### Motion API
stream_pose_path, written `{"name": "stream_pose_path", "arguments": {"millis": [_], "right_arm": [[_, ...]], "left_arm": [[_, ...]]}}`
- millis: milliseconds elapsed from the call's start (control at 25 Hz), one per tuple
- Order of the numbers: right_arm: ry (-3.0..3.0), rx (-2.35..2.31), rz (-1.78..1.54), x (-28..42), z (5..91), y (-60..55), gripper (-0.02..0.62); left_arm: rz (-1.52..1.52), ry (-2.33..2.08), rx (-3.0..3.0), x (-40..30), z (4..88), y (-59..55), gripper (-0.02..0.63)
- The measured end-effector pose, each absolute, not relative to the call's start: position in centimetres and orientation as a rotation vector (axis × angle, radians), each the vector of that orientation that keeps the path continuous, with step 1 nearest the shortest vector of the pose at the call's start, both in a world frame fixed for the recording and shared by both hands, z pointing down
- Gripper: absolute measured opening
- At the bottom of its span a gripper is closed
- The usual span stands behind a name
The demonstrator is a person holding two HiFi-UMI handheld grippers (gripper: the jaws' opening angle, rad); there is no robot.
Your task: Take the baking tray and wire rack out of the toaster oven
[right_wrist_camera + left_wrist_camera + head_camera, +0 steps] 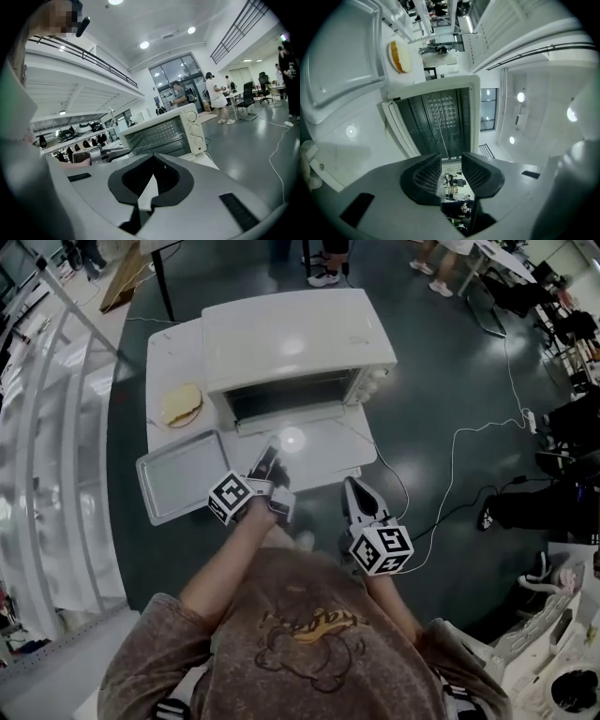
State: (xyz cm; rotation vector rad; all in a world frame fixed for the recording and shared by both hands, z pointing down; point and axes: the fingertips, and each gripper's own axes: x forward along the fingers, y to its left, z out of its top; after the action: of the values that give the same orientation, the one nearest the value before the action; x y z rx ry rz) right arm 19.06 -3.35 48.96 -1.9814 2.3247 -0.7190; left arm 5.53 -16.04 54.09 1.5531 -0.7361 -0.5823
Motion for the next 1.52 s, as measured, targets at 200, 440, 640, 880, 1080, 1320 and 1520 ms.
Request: {"name": "stream_pose_path", "arguments": {"millis": [200, 440, 640, 880, 1080, 1320, 1520], "right_arm": [[2.227, -2.051, -0.719, 21.5, 48.7, -2.9, -0.002], [2.149, -2.115, -0.71, 24.0, 48.4, -2.7, -0.002], [2.101, -2.163, -0.722, 25.6, 48.5, -2.6, -0.002], [2.063, -2.21, -0.728, 27.3, 48.6, -3.1, -0.002], [2.057, -2.223, -0.74, 27.7, 48.8, -3.8, -0.002], [2.059, -2.229, -0.745, 27.4, 48.8, -4.2, -0.002], [2.048, -2.238, -0.753, 27.5, 48.9, -4.1, -0.002]], "left_arm": [[-0.572, -0.768, 1.579, 7.7, 55.0, -19.1, 0.103], [-0.572, -0.803, 1.603, 10.6, 56.2, -23.2, 0.101], [-0.574, -0.842, 1.593, 12.0, 57.6, -26.4, 0.103], [-0.589, -0.876, 1.572, 12.5, 58.8, -29.5, 0.103], [-0.612, -0.88, 1.549, 12.5, 59.3, -31.2, 0.095], [-0.624, -0.87, 1.544, 12.6, 59.2, -32.0, 0.09], [-0.652, -0.867, 1.55, 12.9, 58.5, -32.3, 0.011]]}}
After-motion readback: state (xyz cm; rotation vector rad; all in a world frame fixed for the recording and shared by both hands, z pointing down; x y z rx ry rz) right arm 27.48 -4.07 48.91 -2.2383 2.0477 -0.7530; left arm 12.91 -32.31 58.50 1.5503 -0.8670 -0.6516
